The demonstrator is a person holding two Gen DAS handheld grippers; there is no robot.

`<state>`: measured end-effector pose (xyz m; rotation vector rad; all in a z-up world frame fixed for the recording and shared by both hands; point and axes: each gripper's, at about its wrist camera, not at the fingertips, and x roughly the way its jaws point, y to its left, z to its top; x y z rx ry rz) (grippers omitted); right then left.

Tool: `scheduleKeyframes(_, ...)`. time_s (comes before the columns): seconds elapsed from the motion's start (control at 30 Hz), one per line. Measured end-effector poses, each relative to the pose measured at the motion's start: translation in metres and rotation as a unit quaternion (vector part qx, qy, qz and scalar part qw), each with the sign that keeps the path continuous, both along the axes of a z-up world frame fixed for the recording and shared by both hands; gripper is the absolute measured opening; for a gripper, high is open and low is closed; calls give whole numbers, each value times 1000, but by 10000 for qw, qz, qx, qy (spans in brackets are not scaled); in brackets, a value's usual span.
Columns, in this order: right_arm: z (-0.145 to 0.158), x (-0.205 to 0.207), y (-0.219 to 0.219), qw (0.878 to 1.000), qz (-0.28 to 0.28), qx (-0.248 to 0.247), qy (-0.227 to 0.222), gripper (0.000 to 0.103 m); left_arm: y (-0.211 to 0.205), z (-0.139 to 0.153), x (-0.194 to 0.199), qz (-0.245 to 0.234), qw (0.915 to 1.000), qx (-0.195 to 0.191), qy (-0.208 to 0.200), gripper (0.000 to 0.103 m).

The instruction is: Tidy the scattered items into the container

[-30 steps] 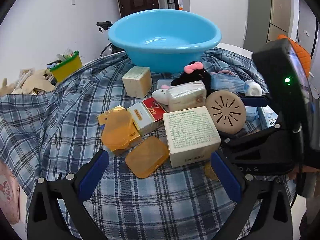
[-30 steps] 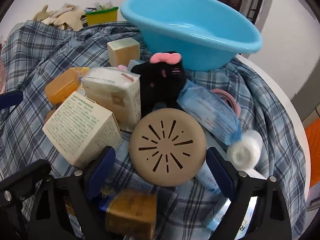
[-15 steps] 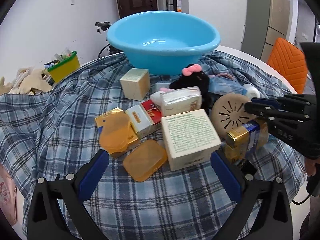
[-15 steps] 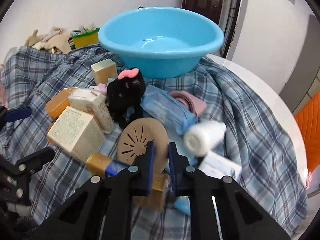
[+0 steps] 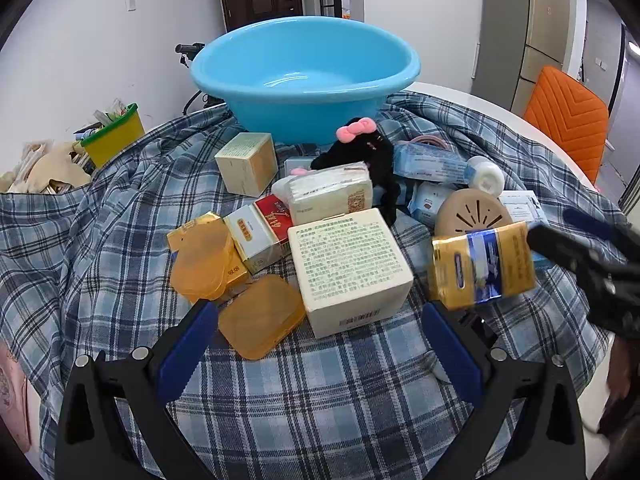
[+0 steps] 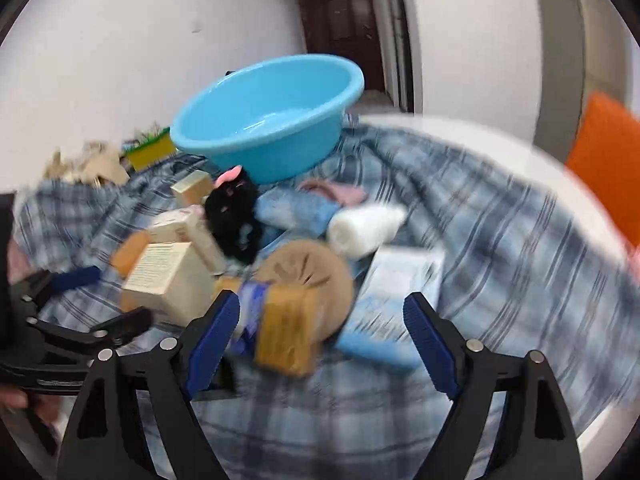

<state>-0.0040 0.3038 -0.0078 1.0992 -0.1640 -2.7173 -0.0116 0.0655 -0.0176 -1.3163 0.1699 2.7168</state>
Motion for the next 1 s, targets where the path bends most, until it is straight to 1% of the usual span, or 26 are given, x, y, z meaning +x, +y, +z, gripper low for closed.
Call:
scheduleKeyframes(0.07, -7, 4, -7, 10000, 25, 0, -3, 84, -3, -1, 1, 26, 10000, -9, -15, 103)
scheduleKeyframes(0.13, -15, 4, -19, 9992, 245, 330, 13, 84, -6, -1, 3, 35, 10000, -22, -14, 103)
scheduleKeyframes(0.17, -18, 4, -27, 9975, 492, 513, -13, 84, -8, 0, 4, 39, 10000, -37, -9, 103)
scheduleKeyframes(0.23, -22, 7, -34, 9924, 1023, 677, -10, 84, -12, 1, 7, 60, 10000, -68, 21, 103)
scheduleKeyframes(0.3, -24, 11, -38, 9869, 1311, 932, 91, 83, -17, 1, 9, 124, 9999, -67, 50, 103)
scheduleKeyframes(0.33, -25, 11, -38, 9851, 1344, 1068, 66, 78, -19, 1, 9, 159, 9998, -46, 54, 103)
scheduleKeyframes(0.37, -25, 10, -35, 9853, 1381, 1007, -10, 74, -21, 1, 9, 189, 9998, -13, 49, 103)
scheduleKeyframes(0.4, -25, 8, -30, 9869, 1416, 735, -242, 60, -22, 1, 9, 207, 9998, 23, 35, 103)
scheduleKeyframes(0.43, -25, 6, -26, 9872, 1466, 448, -446, 52, -22, 0, 9, 209, 9998, 50, 18, 103)
scheduleKeyframes(0.47, -26, 5, -23, 9855, 1559, 197, -637, 50, -21, -1, 10, 195, 9998, 63, 5, 103)
scheduleKeyframes(0.5, -27, 7, -23, 9831, 1666, 68, -757, 46, -20, -2, 10, 170, 9998, 60, -2, 103)
scheduleKeyframes(0.57, -26, 17, -28, 9812, 1795, 127, -702, 38, -16, -3, 11, 93, 10000, 16, -13, 103)
scheduleKeyframes(0.6, -24, 23, -32, 9799, 1872, 200, -659, 29, -14, -4, 11, 52, 10000, -14, -18, 103)
scheduleKeyframes(0.63, -23, 28, -36, 9786, 1934, 256, -652, 27, -12, -4, 11, 30, 10000, -35, -16, 103)
scheduleKeyframes(0.7, -23, 37, -43, 9778, 1939, 464, -651, 27, -11, -4, 12, 17, 10000, -42, 2, 103)
scheduleKeyframes(0.73, -23, 41, -45, 9787, 1900, 547, -552, 28, -11, -3, 12, 23, 10000, -25, 9, 103)
scheduleKeyframes(0.77, -23, 43, -46, 9795, 1886, 503, -492, 29, -12, -3, 12, 34, 10000, -2, 14, 103)
scheduleKeyframes(0.8, -25, 44, -47, 9798, 1895, 358, -525, 37, -13, -3, 12, 52, 10000, 16, 15, 103)
scheduleKeyframes(0.83, -27, 44, -48, 9800, 1890, 172, -604, 55, -14, -3, 12, 70, 10000, 21, 15, 103)
scheduleKeyframes(0.87, -29, 43, -49, 9812, 1828, 33, -620, 62, -15, -2, 12, 85, 10000, 19, 17, 103)
scheduleKeyframes(0.9, -30, 43, -51, 9839, 1700, -80, -541, 67, -16, -2, 12, 96, 10000, 11, 21, 103)
scheduleKeyframes(0.93, -30, 43, -53, 9863, 1594, -111, -420, 67, -17, -1, 13, 102, 9999, 3, 28, 103)
scheduleKeyframes(0.97, -30, 44, -59, 9880, 1519, -53, -286, 69, -18, 0, 13, 110, 9999, -7, 37, 103)
scheduleKeyframes(1.0, -31, 45, -64, 9888, 1475, 29, -208, 72, -19, 0, 14, 122, 9999, -15, 45, 103)
